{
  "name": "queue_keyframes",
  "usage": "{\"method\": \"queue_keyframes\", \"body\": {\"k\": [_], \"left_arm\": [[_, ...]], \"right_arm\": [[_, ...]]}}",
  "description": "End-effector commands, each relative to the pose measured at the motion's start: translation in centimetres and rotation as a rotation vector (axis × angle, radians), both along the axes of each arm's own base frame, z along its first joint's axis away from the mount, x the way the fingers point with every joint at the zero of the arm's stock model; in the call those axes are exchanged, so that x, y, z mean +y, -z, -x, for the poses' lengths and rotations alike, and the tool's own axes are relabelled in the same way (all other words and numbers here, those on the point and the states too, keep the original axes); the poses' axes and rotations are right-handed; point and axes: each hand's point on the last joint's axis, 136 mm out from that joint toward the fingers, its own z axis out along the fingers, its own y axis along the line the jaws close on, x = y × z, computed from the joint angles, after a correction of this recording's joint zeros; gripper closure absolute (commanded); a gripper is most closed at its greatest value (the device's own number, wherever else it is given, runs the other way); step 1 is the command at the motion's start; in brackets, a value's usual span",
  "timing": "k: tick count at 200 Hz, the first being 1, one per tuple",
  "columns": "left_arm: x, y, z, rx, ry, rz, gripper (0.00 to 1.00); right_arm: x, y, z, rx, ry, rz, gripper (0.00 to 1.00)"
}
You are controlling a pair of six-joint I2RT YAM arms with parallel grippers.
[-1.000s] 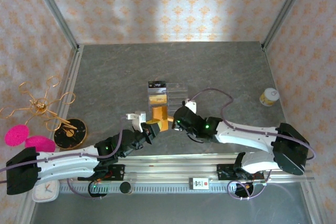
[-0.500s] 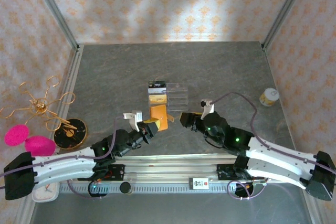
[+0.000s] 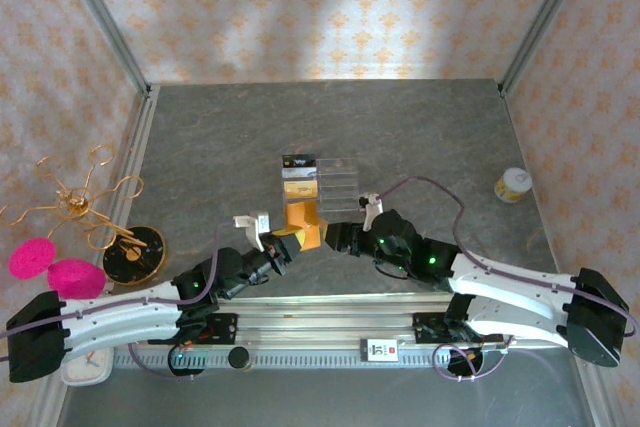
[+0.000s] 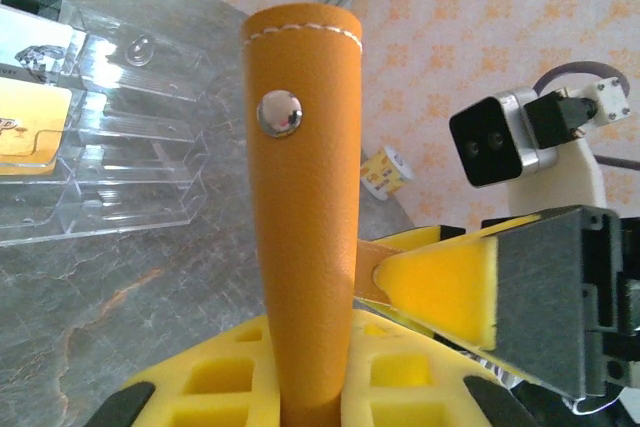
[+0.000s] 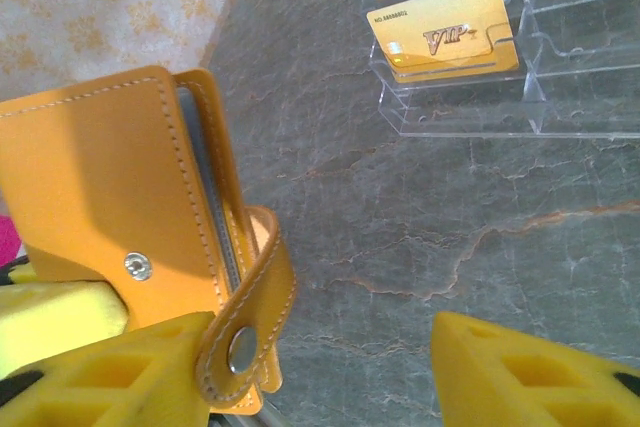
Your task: Take the credit cards out of the card holder
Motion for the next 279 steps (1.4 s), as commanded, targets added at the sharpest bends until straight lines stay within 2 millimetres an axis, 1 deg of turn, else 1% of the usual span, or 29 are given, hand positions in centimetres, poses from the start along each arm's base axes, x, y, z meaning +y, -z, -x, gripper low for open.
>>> {"method": "queue_keyframes", "body": {"k": [1,25,45,71,99,114,132,154,161,182,198,220,233,244,264,279], "left_arm": [[0.0,-1.2,0.2,-0.023,0.015,0.063,1.00],[-0.2,-1.2,0.3,-0.023,0.029,0.067,1.00],[-0.3,-1.3,0.4,-0.024,0.033,0.070,1.00],[-0.4,-1.3,0.4,-0.021,0.037,0.075,1.00],[-0.4,-1.0,0.4,-0.012,0.036,0.074,1.00],[-0.4,-0.9,0.3,-0.005,0.035,0.075,1.00],[-0.5,-0.2,0.2,0.020,0.040,0.074,1.00],[-1.1,1.0,-0.2,0.086,0.072,0.056,1.00],[-1.3,1.7,-0.4,0.124,0.084,0.036,1.00],[-2.1,4.9,-0.9,0.258,0.115,-0.029,1.00],[-2.9,6.6,-1.0,0.330,0.147,-0.059,0.98],[-3.9,9.3,-1.0,0.424,0.180,-0.146,0.91],[-3.9,11.1,-1.1,0.479,0.182,-0.182,0.86],[-3.6,12.1,-1.2,0.516,0.172,-0.179,0.76],[-2.4,12.9,-1.6,0.554,0.135,-0.157,0.54],[-1.4,13.2,-1.9,0.570,0.103,-0.145,0.45]], "right_arm": [[1.1,-2.2,-0.4,-0.030,-0.013,-0.053,0.47],[1.5,-2.7,-0.5,-0.048,-0.022,-0.063,0.52],[1.8,-3.2,-0.7,-0.064,-0.029,-0.070,0.60],[2.2,-3.0,-0.6,-0.057,-0.044,-0.064,0.77],[2.4,-2.7,-0.3,-0.042,-0.063,-0.066,1.00],[1.9,-2.1,-0.3,-0.028,-0.043,-0.044,1.00],[1.3,-1.2,-0.2,0.008,-0.023,-0.021,1.00],[-0.1,1.0,0.3,0.060,0.009,0.021,1.00],[-0.6,1.7,0.5,0.075,0.017,0.034,1.00],[-1.6,4.0,1.3,0.130,0.034,0.051,1.00],[-2.3,5.8,1.8,0.163,0.046,0.073,1.00],[-2.8,7.3,2.0,0.185,0.064,0.111,1.00],[-3.1,8.2,1.9,0.198,0.074,0.145,1.00],[-3.2,8.8,1.9,0.208,0.079,0.176,1.00],[-3.1,9.4,1.7,0.213,0.085,0.221,1.00],[-2.8,9.6,1.6,0.212,0.076,0.259,1.00]]}}
